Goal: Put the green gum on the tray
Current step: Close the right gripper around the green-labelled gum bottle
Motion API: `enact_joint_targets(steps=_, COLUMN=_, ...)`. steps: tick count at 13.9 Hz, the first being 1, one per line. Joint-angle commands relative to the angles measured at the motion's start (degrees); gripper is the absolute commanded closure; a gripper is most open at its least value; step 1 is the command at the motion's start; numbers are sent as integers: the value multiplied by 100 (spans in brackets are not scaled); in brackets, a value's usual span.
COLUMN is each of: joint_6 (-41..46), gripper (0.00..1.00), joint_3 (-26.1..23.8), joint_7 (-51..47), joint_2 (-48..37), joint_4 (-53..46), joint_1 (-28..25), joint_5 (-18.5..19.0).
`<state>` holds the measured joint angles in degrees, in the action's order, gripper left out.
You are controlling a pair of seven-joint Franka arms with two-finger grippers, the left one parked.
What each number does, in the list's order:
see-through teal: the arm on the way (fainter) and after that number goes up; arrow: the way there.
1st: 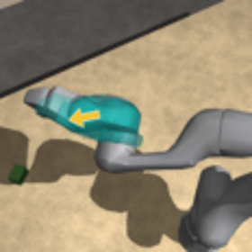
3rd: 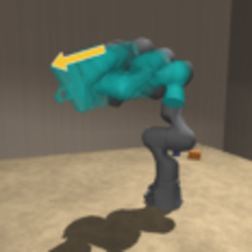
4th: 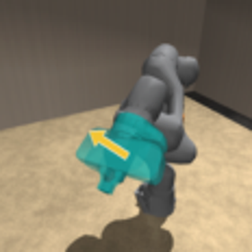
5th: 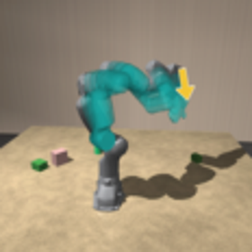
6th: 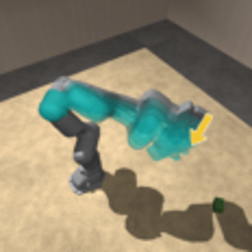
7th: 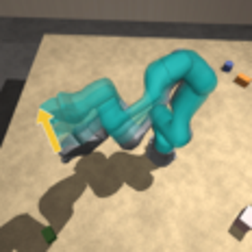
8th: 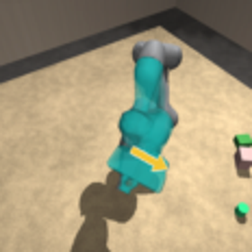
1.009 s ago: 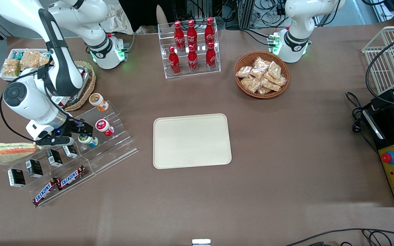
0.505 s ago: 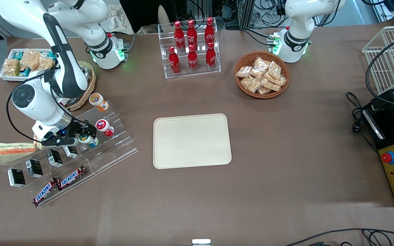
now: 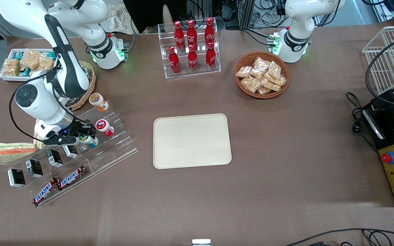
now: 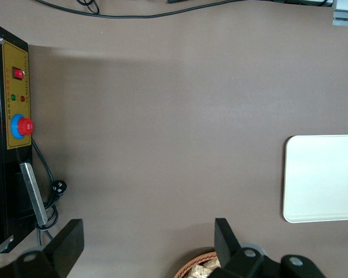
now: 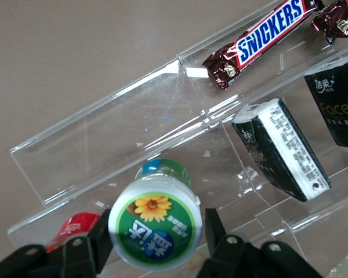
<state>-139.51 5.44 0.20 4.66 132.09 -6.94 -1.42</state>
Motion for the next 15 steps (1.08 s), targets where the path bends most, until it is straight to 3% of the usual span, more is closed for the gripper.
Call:
enact_joint_targets(steps=1, joint_6=-77, gripper=41, joint_3=1, joint_7=-28, joint_2=0, joint_4=36, joint_1=-1, joint_5=-104)
enact_joint_targets(steps=4, joint_6=-59, gripper=42, joint_3=1, joint_7=-142, joint_2=-9, joint_4=1, joint_1=-1, joint_5=-104)
enact_joint_targets(steps=6, joint_6=-50, gripper=52, joint_3=1, joint_7=-187, joint_2=-44, joint_4=-69, joint_1=-1, joint_5=-104)
enact_joint_targets(steps=8, joint_6=202, gripper=52, joint_3=1, joint_7=-178, joint_2=-88, joint_4=-349, joint_1=-1, joint_5=-104)
enact_joint_targets(steps=15, joint_6=3786, gripper=51, joint_3=-7, joint_7=-195, joint_2=-106, joint_4=-3432, joint_1=-27, joint_5=-104)
